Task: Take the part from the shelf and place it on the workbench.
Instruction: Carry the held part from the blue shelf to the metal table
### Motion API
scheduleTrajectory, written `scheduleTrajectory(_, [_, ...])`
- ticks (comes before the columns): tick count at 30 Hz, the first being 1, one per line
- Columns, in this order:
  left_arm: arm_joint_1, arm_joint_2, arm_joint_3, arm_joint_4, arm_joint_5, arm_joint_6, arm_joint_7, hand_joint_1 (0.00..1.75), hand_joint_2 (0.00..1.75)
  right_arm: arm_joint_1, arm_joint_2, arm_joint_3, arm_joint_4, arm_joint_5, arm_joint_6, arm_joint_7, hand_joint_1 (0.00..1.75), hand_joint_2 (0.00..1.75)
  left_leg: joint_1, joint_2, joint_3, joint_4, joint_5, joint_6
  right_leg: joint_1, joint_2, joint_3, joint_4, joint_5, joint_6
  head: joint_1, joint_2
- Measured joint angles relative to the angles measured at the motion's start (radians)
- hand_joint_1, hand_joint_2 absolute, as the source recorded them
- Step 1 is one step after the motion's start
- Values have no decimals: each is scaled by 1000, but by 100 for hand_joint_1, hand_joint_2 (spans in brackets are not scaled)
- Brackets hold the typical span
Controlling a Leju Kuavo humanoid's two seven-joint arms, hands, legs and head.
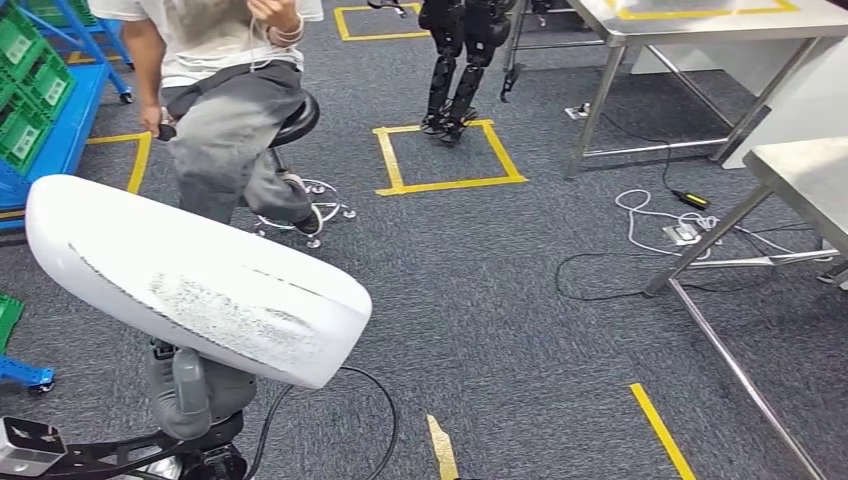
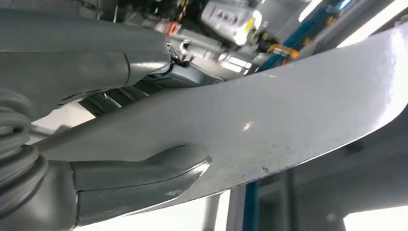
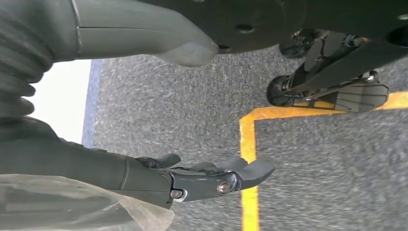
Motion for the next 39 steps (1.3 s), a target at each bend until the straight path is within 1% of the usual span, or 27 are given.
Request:
scheduleTrajectory(1, [0, 0, -3, 0, -12, 2, 0, 175, 175, 0, 0, -3, 0, -2, 0, -2, 0, 175, 0, 12, 3, 0, -3, -4, 0, -15, 41, -68, 31, 0, 0, 0])
scheduleTrajectory(3, [0, 0, -10, 0, -28, 14, 0, 175, 175, -3, 0, -9, 0, -5, 0, -5, 0, 175, -5, 32, 9, 2, -10, -15, 6, -50, 114, -187, 66, -7, -1, 0])
scheduleTrajectory(4, [0, 0, -14, 0, -33, 20, 0, 175, 175, -5, 0, -11, 0, -6, 0, -6, 0, 175, -7, 41, 11, 3, -13, -20, 10, -59, 131, -215, 69, -14, -2, 0])
scheduleTrajectory(5, [0, 1, -17, 0, -36, 26, 0, 175, 175, -6, 0, -14, 0, -6, 0, -7, 0, 175, -9, 50, 13, 4, -15, -25, 14, -57, 133, -221, 65, -21, -3, 0])
scheduleTrajectory(7, [0, 1, -21, 0, -38, 34, 0, 175, 175, -2, 0, -19, 0, -7, -3, -8, 0, 175, -5, 58, 19, 6, -21, -35, 14, -36, 132, -222, 66, -35, -5, 0])
scheduleTrajectory(9, [-1, 3, -23, 0, -38, 40, 0, 175, 175, 1, 0, -22, -1, -7, -9, -17, 0, 175, 0, 19, 5, 49, -54, -44, 11, -16, 137, -227, 69, -48, -8, 0])
scheduleTrajectory(11, [0, 6, -23, 0, -38, 46, 0, 175, 175, -2, 0, -22, -1, -6, -13, -29, 0, 175, 1, -30, -50, 171, -116, -45, 12, 7, 139, -228, 70, -57, -13, 0])
scheduleTrajectory(12, [0, 6, -23, 0, -39, 47, 0, 175, 175, -4, 0, -22, -1, -5, -14, -33, 0, 175, 0, -39, -83, 238, -141, -44, 13, 21, 139, -228, 70, -59, -14, 0])
scheduleTrajectory(13, [0, 7, -23, 0, -39, 49, 0, 175, 175, -4, 0, -23, -1, -5, -15, -34, 0, 175, 0, -43, -108, 283, -150, -43, 15, 35, 140, -227, 69, -60, -14, 0])
scheduleTrajectory(14, [0, 7, -23, 0, -39, 49, 0, 175, 175, -4, 0, -23, -1, -4, -15, -35, 0, 175, 0, -45, -117, 293, -138, -40, 16, 50, 142, -227, 69, -61, -14, 0])
scheduleTrajectory(15, [0, 7, -23, 0, -40, 49, 0, 175, 175, -3, 0, -23, -1, -4, -15, -35, 0, 175, -1, -49, -109, 262, -106, -36, 17, 65, 145, -226, 68, -61, -14, 0])
scheduleTrajectory(16, [0, 7, -23, 0, -40, 50, 0, 175, 175, -3, 0, -23, -1, -4, -16, -35, 0, 175, -1, -61, -87, 203, -63, -31, 17, 80, 147, -225, 68, -60, -14, 0])
scheduleTrajectory(17, [0, 7, -23, 0, -39, 49, 0, 175, 175, -3, 0, -23, -1, -4, -16, -35, 0, 175, 0, -86, -62, 138, -27, -26, 17, 93, 148, -224, 67, -59, -13, 0])
scheduleTrajectory(18, [0, 7, -23, 0, -39, 49, 0, 175, 175, -4, 1, -23, -1, -4, -16, -35, 0, 175, 1, -108, -40, 80, -2, -23, 16, 107, 145, -221, 66, -56, -14, 0])
scheduleTrajectory(20, [-1, 8, -23, 0, -37, 46, 0, 175, 175, -5, 2, -24, -1, -4, -16, -35, 0, 175, -1, -134, -23, 31, 5, -20, 12, 128, 135, -219, 68, -45, -15, 0])
scheduleTrajectory(22, [-2, 7, -23, 0, -35, 43, 0, 175, 175, 0, 1, -27, -1, -3, -17, -35, 0, 175, -3, -117, -20, 18, 7, -16, 7, 139, 122, -220, 70, -31, -17, 0])
scheduleTrajectory(24, [-1, 5, -23, -1, -35, 38, 0, 175, 175, 3, 1, -30, -1, -2, -20, -35, 0, 175, 0, -93, -14, 6, 12, -7, 9, 93, 101, -192, 50, -22, -12, 0])
scheduleTrajectory(26, [0, 4, -22, -1, -34, 36, 0, 175, 175, 0, 1, -33, -1, 0, -24, -36, 0, 175, -1, -63, -12, 1, 12, -1, 12, 31, 47, -89, -3, -16, -9, 0])
scheduleTrajectory(27, [1, 3, -21, -1, -34, 38, 0, 175, 175, -2, 2, -35, -1, 1, -26, -37, 0, 175, -3, -47, -12, 1, 11, 1, 10, 19, 12, -21, -31, -13, -7, 0])
scheduleTrajectory(28, [1, 3, -21, -1, -34, 41, 0, 175, 175, -2, 2, -36, -1, 2, -28, -38, 0, 175, -4, -31, -12, 2, 10, 2, 8, 13, -14, 30, -46, -10, -8, 0])
scheduleTrajectory(29, [1, 3, -21, -1, -32, 42, 0, 175, 175, -1, 2, -37, -1, 4, -31, -40, 0, 175, -4, -17, -11, 2, 9, 1, 7, 10, -24, 49, -43, -7, -8, 0])
scheduleTrajectory(30, [1, 3, -21, -1, -30, 42, 0, 175, 175, 0, 2, -38, -1, 6, -34, -41, 0, 175, -4, -3, -10, 2, 7, 0, 5, 5, -12, 30, -23, -5, -7, 0])
scheduleTrajectory(31, [1, 3, -20, -1, -28, 41, 0, 175, 175, 1, 2, -39, -1, 6, -36, -41, 0, 175, -3, 9, -8, 2, 5, -2, 3, -4, 20, -27, 10, -4, -8, 0])
scheduleTrajectory(33, [1, 3, -18, -1, -26, 38, 0, 175, 175, -1, 2, -40, -1, 8, -39, -42, 0, 175, -6, 29, -2, 4, -2, -11, 6, -46, 97, -161, 57, -7, -8, 0])
scheduleTrajectory(35, [1, 3, -17, -1, -26, 36, 0, 175, 175, -4, 1, -43, -1, 8, -39, -43, 0, 175, -11, 47, 3, 7, -7, -22, 12, -66, 130, -218, 66, -18, -11, 0])
scheduleTrajectory(37, [1, 3, -17, -1, -26, 35, 0, 175, 175, -3, 1, -45, -1, 8, -40, -43, 0, 175, -10, 62, 7, 7, -11, -33, 16, -45, 131, -220, 67, -33, -13, 0])
scheduleTrajectory(39, [1, 3, -17, -2, -26, 35, 0, 175, 175, 0, 1, -46, -2, 8, -41, -43, 0, 175, -4, 35, 3, 30, -32, -43, 14, -25, 133, -223, 71, -46, -15, 0])
